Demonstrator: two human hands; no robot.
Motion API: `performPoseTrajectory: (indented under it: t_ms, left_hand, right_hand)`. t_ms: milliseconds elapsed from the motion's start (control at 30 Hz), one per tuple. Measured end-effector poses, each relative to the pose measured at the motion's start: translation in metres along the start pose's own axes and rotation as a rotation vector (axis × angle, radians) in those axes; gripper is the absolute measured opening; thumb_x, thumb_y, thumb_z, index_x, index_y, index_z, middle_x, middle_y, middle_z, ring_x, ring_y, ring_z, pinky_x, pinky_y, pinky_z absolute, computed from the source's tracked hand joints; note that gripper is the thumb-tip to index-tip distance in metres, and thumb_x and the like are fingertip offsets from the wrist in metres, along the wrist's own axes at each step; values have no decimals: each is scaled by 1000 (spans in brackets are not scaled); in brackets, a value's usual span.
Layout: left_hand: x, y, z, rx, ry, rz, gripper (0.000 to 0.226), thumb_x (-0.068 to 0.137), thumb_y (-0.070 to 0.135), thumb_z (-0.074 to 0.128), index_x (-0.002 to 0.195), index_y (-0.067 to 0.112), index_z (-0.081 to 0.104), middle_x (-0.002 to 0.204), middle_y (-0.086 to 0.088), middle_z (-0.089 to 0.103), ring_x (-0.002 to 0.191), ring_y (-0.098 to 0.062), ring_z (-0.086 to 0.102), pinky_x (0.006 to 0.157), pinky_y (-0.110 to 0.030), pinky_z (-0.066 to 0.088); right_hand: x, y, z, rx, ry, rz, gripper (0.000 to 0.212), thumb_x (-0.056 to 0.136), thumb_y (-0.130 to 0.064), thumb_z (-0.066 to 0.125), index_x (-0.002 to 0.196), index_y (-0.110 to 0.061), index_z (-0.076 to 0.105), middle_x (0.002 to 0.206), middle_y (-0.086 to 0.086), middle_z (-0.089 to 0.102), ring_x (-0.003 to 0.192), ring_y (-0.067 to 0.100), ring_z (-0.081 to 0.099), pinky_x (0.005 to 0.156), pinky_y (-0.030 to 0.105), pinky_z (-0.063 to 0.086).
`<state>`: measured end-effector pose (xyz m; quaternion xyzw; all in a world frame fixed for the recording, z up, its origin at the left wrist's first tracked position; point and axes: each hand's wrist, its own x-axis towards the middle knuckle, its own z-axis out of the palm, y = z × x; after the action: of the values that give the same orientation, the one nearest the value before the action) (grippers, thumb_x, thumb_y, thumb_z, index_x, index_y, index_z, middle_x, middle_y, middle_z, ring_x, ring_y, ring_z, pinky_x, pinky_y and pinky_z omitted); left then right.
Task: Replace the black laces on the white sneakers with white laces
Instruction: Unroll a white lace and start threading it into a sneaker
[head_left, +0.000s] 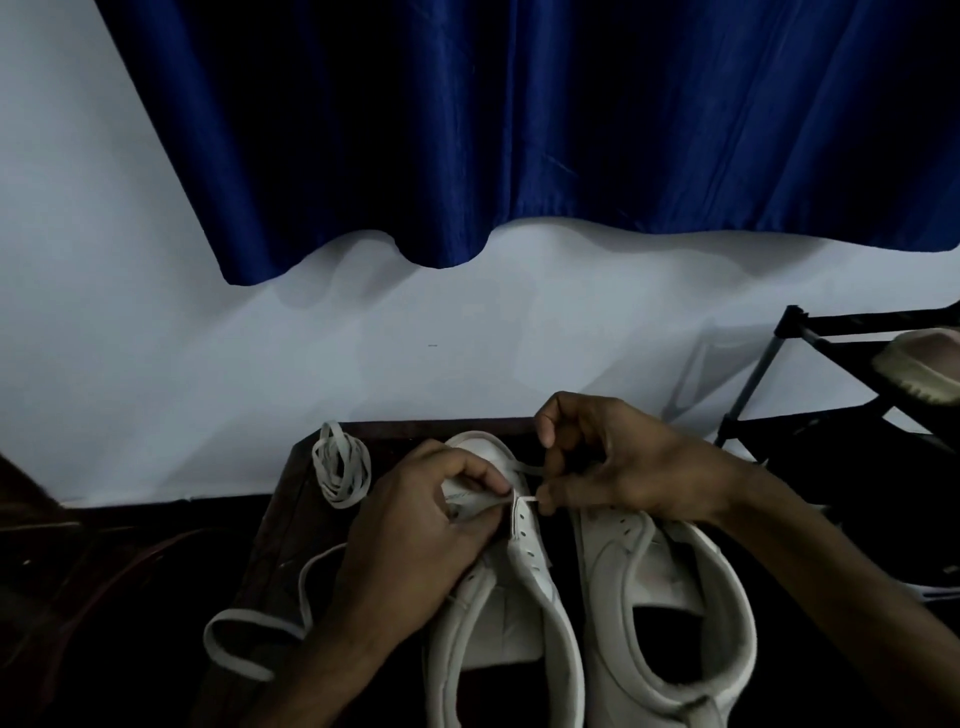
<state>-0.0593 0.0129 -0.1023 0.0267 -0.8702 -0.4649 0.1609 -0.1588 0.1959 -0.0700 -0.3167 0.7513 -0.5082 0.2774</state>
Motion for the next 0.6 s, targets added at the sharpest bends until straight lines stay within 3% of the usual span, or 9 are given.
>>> performPoseTrajectory:
  t_ms: [167, 300, 467, 600]
  left_hand:
    - [0, 2, 0, -24, -11, 23, 17, 73, 16, 84, 77, 29, 74, 80, 22, 60, 57, 10, 50, 56, -6, 34]
    - [-1, 4, 0, -45, -9, 46, 13, 72, 16, 85, 77, 25, 76, 78, 19, 65, 59, 11, 53, 59, -4, 36]
    - [1, -1, -2, 63, 5, 71, 12, 75, 20, 83, 74, 28, 75, 80, 20, 70, 69, -4, 65, 62, -18, 48]
    - [0, 2, -7, 33, 1, 10, 6, 79, 23, 79, 77, 27, 74, 79, 20, 72, 74, 2, 68, 71, -20, 52]
  right_hand:
    - [2, -3, 1, -8, -17, -12, 36, 80, 3, 75, 96, -10, 46, 83, 17, 74, 78, 25, 66, 76, 38, 49]
    - [6, -5, 2, -120, -23, -15, 34, 81, -2, 77, 98, -10, 49, 80, 12, 74, 77, 31, 66, 72, 38, 48]
    - [10, -8, 1, -278, -63, -21, 25, 83, -9, 76, 101, -13, 60, 78, 3, 75, 76, 14, 69, 71, 21, 48]
    - [16, -16, 0, -359, 64, -77, 8, 91, -16, 68, 98, -17, 73, 86, -5, 75, 79, 7, 69, 77, 24, 52]
